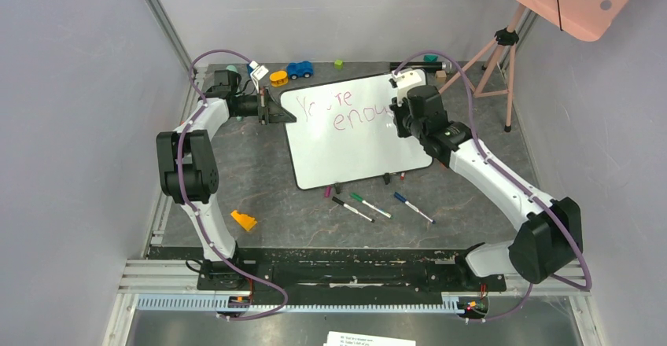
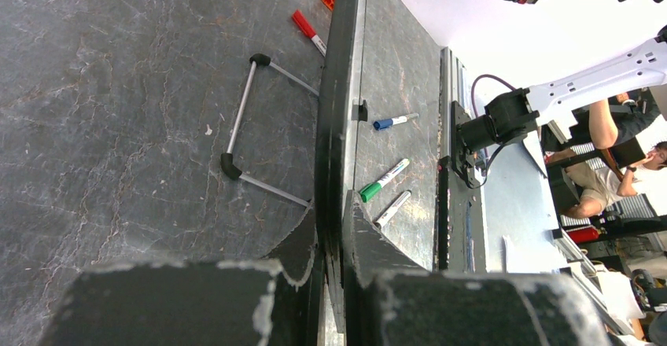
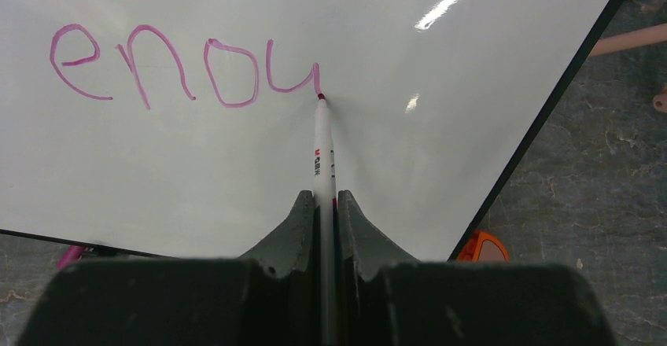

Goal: Write a sentence on the whiteboard

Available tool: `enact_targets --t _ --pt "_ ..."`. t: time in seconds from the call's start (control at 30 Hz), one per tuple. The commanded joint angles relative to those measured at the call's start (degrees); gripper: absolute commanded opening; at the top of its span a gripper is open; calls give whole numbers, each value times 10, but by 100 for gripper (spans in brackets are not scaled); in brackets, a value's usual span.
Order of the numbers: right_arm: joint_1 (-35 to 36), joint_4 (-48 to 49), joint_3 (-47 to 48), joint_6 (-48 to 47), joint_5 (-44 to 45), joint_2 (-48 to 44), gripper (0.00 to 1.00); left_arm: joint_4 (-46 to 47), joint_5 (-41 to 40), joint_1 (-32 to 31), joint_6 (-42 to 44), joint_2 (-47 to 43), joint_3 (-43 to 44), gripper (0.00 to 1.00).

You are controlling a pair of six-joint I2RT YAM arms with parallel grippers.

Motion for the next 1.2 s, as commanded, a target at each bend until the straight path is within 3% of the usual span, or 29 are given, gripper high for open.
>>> enact_targets --t 0.0,1.17 --pt "-7 -10 8 3 0 -20 0 -4 -147 -35 109 18 -28 2" --pt "-40 1 65 3 -15 22 0 -4 -147 -35 109 18 -28 2"
